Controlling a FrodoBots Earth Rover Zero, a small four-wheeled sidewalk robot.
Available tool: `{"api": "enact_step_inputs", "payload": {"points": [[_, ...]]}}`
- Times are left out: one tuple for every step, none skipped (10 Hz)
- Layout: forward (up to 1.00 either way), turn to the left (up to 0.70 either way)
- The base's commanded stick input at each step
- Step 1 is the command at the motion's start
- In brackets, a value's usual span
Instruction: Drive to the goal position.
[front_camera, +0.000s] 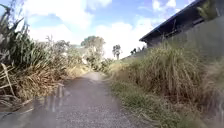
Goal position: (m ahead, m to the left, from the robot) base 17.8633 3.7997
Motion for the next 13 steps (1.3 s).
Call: {"api": "enact_step_inputs", "payload": {"points": [[0.0,0.7],[0.0,0.7],[0.0,0.7],[0.0,0.51],[0.0,0.01],[0.0,0.0],[0.0,0.0],[0.0,0.04],[0.0,0.51],[0.0,0.7],[0.0,0.7],[0.0,0.7],[0.0,0.7]]}}
